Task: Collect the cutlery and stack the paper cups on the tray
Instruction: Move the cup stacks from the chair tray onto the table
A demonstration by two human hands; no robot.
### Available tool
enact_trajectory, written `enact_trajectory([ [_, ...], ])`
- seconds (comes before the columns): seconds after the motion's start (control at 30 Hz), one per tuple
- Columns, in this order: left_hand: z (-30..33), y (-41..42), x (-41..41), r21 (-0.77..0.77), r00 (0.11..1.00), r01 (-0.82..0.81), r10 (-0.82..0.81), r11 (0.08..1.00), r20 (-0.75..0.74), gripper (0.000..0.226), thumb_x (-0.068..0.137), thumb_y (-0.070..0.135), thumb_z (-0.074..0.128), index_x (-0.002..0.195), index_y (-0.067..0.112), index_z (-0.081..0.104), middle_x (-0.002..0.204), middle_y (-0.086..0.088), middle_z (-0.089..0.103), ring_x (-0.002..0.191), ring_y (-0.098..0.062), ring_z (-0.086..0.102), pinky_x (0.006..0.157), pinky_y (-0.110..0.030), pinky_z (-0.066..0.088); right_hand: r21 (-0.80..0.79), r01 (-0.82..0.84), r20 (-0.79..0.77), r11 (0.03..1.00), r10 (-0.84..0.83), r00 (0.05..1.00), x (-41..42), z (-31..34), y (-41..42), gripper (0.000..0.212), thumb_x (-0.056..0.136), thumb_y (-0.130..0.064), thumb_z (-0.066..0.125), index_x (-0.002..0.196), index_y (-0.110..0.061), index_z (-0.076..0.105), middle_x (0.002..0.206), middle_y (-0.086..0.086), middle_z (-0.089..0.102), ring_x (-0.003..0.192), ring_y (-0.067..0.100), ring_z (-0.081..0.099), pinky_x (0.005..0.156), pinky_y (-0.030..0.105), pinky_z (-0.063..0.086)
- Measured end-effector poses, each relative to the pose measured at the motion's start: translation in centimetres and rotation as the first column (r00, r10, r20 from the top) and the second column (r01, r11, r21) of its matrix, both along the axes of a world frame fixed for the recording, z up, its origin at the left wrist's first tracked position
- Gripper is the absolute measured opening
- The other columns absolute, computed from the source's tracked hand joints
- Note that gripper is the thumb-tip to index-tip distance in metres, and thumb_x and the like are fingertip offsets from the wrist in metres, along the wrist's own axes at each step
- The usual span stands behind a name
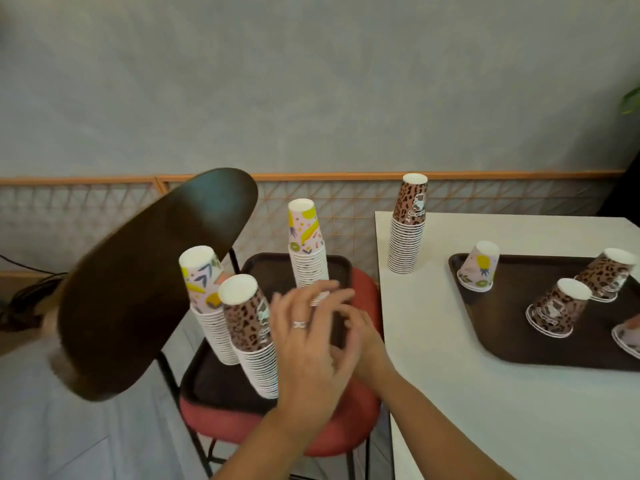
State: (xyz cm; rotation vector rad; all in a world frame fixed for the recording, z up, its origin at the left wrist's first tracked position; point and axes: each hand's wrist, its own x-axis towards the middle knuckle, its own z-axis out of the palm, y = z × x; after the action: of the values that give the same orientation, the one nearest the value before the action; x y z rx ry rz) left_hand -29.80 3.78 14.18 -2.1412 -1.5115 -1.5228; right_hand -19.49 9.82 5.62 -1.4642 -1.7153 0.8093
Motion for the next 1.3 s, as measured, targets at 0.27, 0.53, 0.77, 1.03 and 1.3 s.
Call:
enact_trajectory([
  [0.27, -1.3, 1.3, -7.3, -0.228, 0.956, -0.171, 0.217, 0.959, 0.196, 0.088, 0.071, 0.016, 0.077, 0.14, 0.012, 0.022, 0.144, -0.007, 0.021, 0.138, -0.028, 0.024, 0.113, -0.04, 0.029, -0.09, -0.222, 0.031, 0.971, 0.225, 0.974, -6.5, -2.0, -0.2, 0.094, 0.066, -0.017, 0.08, 0.144, -0.019, 0.027, 0.145, -0.001, 0.032, 0.132, 0.008, 0.034, 0.11, 0.02, 0.028],
  [0.53, -3.2, 3.2, -9.1, -0.488, 0.84, 0.123, 0.171, 0.864, 0.516, 0.082, 0.07, 0.01, 0.078, 0.136, 0.022, 0.031, 0.137, 0.003, 0.045, 0.128, -0.013, 0.043, 0.11, -0.038, 0.038, -0.169, -0.241, -0.073, 0.956, 0.231, 0.97, -8.4, -4.5, 0.2, 0.104, 0.059, -0.018, 0.083, 0.144, -0.02, 0.023, 0.145, -0.004, 0.036, 0.134, 0.01, 0.034, 0.111, 0.027, 0.03],
  [0.77, -2.9, 3.0, -8.6, -0.534, 0.757, 0.275, 0.161, 0.8, 0.633, 0.074, 0.064, 0.018, 0.084, 0.121, 0.04, 0.043, 0.123, 0.011, 0.058, 0.118, -0.01, 0.053, 0.103, -0.043, 0.045, -0.236, -0.178, -0.123, 0.955, 0.152, 0.981, -8.0, -5.4, -0.6, 0.1, 0.052, -0.024, 0.086, 0.135, -0.03, 0.032, 0.133, -0.005, 0.05, 0.12, 0.013, 0.051, 0.098, 0.031, 0.045],
  [1.03, -5.8, 5.7, -9.9, -0.55, 0.693, 0.369, 0.173, 0.749, 0.7, 0.092, 0.051, 0.029, 0.088, 0.132, 0.032, 0.043, 0.124, 0.01, 0.058, 0.118, -0.011, 0.054, 0.102, -0.045, 0.046, -0.22, -0.127, -0.135, 0.967, 0.098, 0.986, -9.0, -8.2, 1.5, 0.094, 0.053, -0.031, 0.083, 0.134, -0.027, 0.036, 0.126, -0.007, 0.055, 0.114, 0.012, 0.056, 0.094, 0.027, 0.049],
  [1.3, -3.2, 7.0, -7.1, -0.473, 0.709, 0.406, 0.057, 0.782, 0.703, 0.083, 0.046, 0.035, 0.088, 0.119, 0.03, 0.048, 0.113, 0.014, 0.063, 0.107, -0.001, 0.06, 0.096, -0.036, 0.05, -0.09, -0.047, -0.18, 0.995, 0.031, 0.983, -6.2, -5.6, 2.5, 0.092, 0.049, -0.045, 0.078, 0.129, -0.038, 0.034, 0.126, -0.011, 0.053, 0.116, 0.006, 0.052, 0.098, 0.026, 0.046],
])
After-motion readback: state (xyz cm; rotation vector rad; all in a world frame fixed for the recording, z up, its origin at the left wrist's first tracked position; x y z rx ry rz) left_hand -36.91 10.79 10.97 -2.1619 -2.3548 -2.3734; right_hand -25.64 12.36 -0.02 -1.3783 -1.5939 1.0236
